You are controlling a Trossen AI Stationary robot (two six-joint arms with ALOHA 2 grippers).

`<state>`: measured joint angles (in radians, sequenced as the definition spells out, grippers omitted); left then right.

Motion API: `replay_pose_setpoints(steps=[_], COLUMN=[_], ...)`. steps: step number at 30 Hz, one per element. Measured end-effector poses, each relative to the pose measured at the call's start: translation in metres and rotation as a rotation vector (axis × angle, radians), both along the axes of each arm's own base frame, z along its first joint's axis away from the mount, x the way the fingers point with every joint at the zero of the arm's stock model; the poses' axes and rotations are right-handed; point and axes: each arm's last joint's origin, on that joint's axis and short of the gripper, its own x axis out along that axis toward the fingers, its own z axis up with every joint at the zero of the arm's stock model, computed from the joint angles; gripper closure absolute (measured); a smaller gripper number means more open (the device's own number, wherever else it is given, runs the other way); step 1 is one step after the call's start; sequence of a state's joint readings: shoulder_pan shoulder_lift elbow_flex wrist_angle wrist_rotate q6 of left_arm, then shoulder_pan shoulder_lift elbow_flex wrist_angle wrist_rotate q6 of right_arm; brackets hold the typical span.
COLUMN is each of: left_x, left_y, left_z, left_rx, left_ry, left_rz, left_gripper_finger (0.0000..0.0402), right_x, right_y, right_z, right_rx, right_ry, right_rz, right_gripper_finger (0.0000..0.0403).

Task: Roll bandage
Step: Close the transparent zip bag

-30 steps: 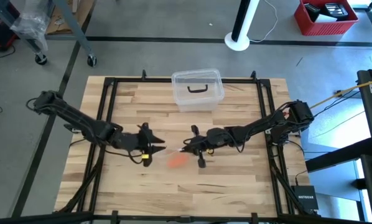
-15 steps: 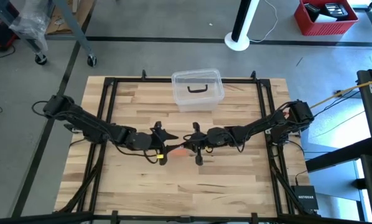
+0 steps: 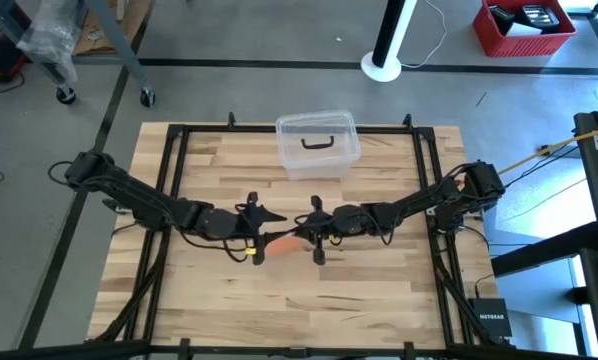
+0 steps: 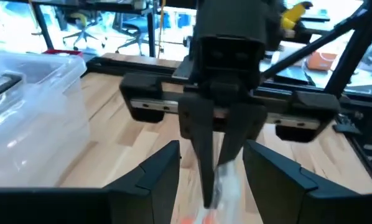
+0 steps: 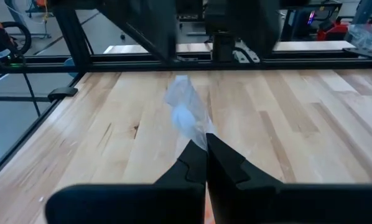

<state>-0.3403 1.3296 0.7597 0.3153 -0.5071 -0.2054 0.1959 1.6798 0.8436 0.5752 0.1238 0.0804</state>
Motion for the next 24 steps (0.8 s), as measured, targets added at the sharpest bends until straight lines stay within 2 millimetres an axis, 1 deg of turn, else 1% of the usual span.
replay_pose_setpoints(steps=[4,9,15,19,24], left_x=[-0.001,0.006,0.008,0.008,0.008], left_y=[-0.002,-0.004,-0.003,-0.002,-0.002], left_z=[-0.001,-0.017,-0.021,-0.019,-0.019], left_rx=[0.015,0.019,0.076,0.101,0.104], left_ry=[0.014,0.075,0.089,0.075,0.078], left_rz=[-0.011,-0.004,0.057,0.073,0.074], left_gripper_finger=[0.0233,0.0233,0.0236,0.0254,0.0287], right_x=[0.0,0.0,0.0,0.0,0.0], right_y=[-0.001,-0.001,-0.001,-0.001,-0.001], right_z=[0.0,0.0,0.001,0.0,0.001], right_rx=[0.02,0.049,0.063,0.063,0.064], right_ry=[-0.003,-0.004,-0.005,-0.004,-0.006], right_rz=[-0.037,-0.066,-0.07,-0.07,-0.07], right_gripper_finger=[0.0398,0.0398,0.0398,0.0398,0.0398])
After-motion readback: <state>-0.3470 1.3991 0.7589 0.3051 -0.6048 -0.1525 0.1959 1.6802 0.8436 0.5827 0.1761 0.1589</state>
